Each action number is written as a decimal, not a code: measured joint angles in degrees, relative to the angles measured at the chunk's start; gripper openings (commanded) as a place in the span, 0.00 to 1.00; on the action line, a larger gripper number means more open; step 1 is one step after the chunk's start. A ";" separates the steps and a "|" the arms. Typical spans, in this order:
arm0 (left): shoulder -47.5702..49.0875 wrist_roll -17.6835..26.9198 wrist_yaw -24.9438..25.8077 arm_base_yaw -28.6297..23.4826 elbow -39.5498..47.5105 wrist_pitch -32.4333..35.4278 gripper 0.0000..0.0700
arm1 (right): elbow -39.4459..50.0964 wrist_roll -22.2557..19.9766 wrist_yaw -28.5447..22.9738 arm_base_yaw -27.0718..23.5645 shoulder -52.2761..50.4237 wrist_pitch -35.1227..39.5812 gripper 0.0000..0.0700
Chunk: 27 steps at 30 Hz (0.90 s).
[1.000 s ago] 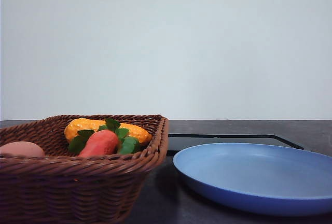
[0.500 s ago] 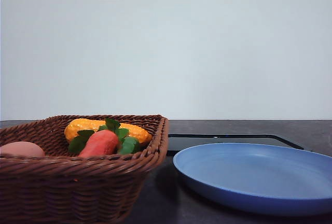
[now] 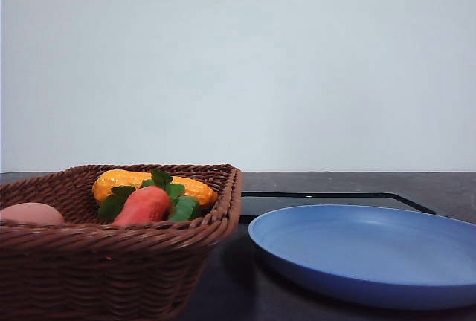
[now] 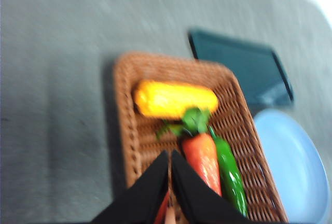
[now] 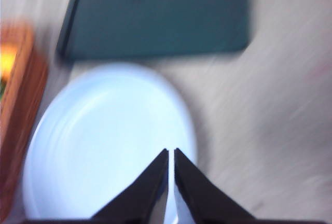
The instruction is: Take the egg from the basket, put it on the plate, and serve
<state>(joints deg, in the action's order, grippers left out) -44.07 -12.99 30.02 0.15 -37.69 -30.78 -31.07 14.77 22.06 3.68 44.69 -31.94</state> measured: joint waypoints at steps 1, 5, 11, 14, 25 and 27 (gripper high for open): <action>-0.96 0.64 0.09 0.18 -0.49 -0.26 0.00 | 0.00 -0.35 1.80 0.02 1.47 -0.40 0.03; -3.08 1.89 0.19 0.30 -1.51 -0.36 0.09 | 0.00 -1.17 4.82 0.02 6.24 -0.90 0.28; -3.21 2.14 0.19 0.30 -1.55 -0.47 0.48 | 0.00 -1.21 4.80 0.01 11.75 -1.05 0.35; -3.21 2.16 0.19 0.30 -1.55 -0.46 0.49 | 0.00 -1.21 4.79 0.04 14.51 -0.77 0.35; -3.21 2.16 0.19 0.30 -1.55 -0.51 0.49 | 0.00 -0.87 5.19 0.13 26.97 6.42 0.32; -3.19 2.16 0.19 0.30 -1.55 -0.51 0.49 | 0.00 -0.79 5.45 0.13 29.06 7.70 0.25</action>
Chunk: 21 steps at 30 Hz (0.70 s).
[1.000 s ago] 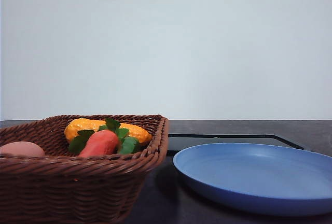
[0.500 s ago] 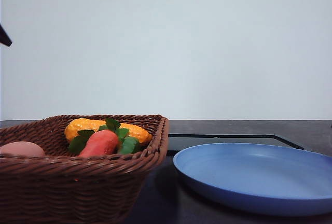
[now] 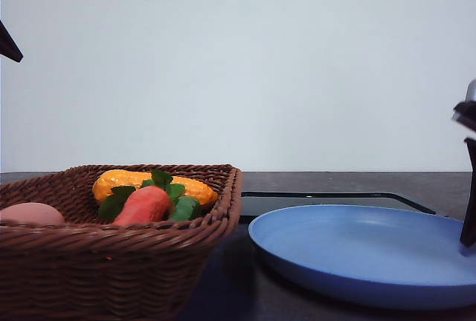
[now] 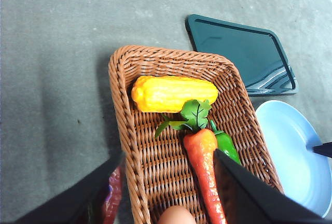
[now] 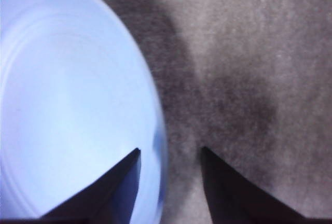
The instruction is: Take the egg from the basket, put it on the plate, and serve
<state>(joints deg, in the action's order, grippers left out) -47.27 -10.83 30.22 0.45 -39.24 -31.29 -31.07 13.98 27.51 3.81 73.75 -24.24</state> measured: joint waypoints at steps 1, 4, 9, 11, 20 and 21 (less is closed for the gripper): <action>-0.01 0.00 0.00 0.00 0.00 0.00 0.49 | -0.15 0.01 0.12 -0.03 0.46 0.46 0.22; -0.02 0.00 0.00 0.00 0.00 0.02 0.49 | -0.38 0.06 0.85 -0.06 1.73 1.28 0.12; -0.02 0.00 0.00 0.00 0.00 0.09 0.49 | -0.41 0.07 1.88 0.00 2.50 1.37 0.00; -0.02 0.00 0.00 0.00 0.00 0.26 0.49 | -0.41 0.13 2.21 0.00 2.49 1.41 0.00; -0.02 0.00 0.00 0.49 0.00 0.44 0.62 | -0.39 1.17 2.78 -0.68 0.16 0.81 0.00; -0.02 0.00 0.00 0.78 0.00 0.46 0.62 | -0.39 1.29 2.79 -0.82 -0.55 0.79 0.00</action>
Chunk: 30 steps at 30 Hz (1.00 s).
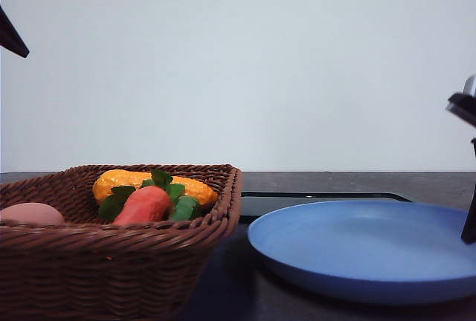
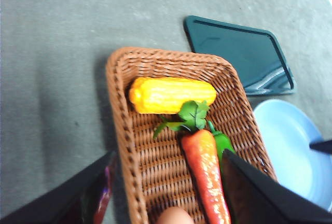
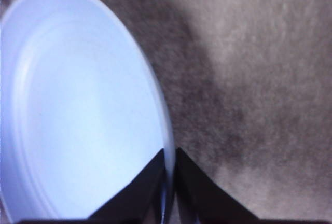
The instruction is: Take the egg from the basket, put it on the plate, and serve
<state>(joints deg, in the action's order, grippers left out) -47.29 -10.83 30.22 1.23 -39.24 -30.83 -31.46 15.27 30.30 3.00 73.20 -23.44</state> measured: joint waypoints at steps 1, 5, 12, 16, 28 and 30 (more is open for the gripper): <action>0.00 0.00 0.00 0.45 0.00 -0.01 0.62 | 0.00 0.10 -0.04 -0.23 -0.85 -0.06 0.00; 0.00 0.00 -0.04 2.94 -0.01 -0.06 0.62 | 0.00 0.32 -0.57 -1.53 -4.56 -0.59 0.00; -0.85 0.76 -5.86 11.64 -2.12 -2.18 0.62 | 0.00 1.41 -0.61 -4.12 -11.53 -1.40 0.00; -3.17 1.45 -11.42 18.35 -3.99 -6.48 0.63 | 0.00 1.55 -0.70 -5.38 -15.01 -1.33 0.00; -17.78 2.10 -26.29 33.33 -9.90 -15.83 0.63 | 0.00 1.70 -0.98 -7.18 -18.76 -1.35 0.00; -19.98 2.16 -27.38 34.59 -10.39 -15.94 0.63 | 0.00 1.70 -0.98 -7.18 -18.77 -1.37 0.00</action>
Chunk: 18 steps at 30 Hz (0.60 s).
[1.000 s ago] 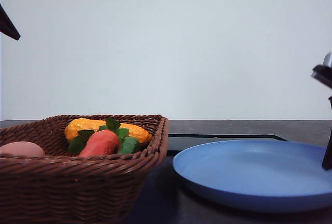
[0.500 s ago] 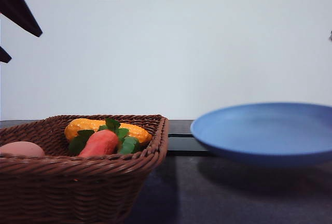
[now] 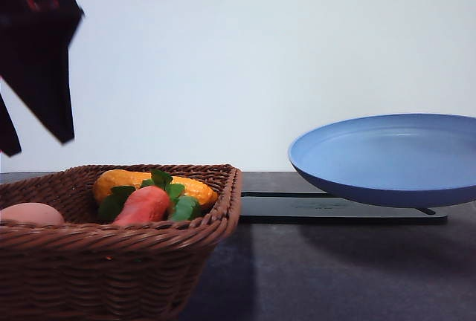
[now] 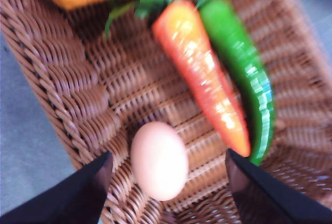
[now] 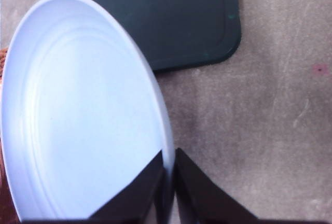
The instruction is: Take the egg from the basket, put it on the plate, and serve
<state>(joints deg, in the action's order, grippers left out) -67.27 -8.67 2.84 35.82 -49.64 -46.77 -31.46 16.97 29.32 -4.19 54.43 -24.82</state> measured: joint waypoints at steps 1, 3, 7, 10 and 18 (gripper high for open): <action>-1.07 0.05 -0.10 0.55 -0.01 -0.02 0.63 | 0.00 0.00 0.00 0.00 0.00 0.01 0.00; -3.02 0.13 -0.16 1.42 -0.01 0.00 0.63 | 0.00 0.00 0.00 0.00 0.00 0.02 0.00; -7.12 0.15 -0.59 2.31 -0.01 0.12 0.63 | 0.00 0.00 0.00 0.00 -0.04 0.06 0.00; -9.88 0.15 -1.39 2.82 -0.01 0.18 0.63 | 0.00 0.00 0.00 0.00 -0.04 0.09 0.00; -13.89 0.18 -1.40 4.00 -0.23 1.35 0.62 | 0.00 0.00 0.00 0.00 -0.04 0.13 0.00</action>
<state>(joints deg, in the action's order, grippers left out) -81.16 -8.49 1.43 39.82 -49.87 -45.42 -31.46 16.97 29.32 -4.19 54.39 -24.69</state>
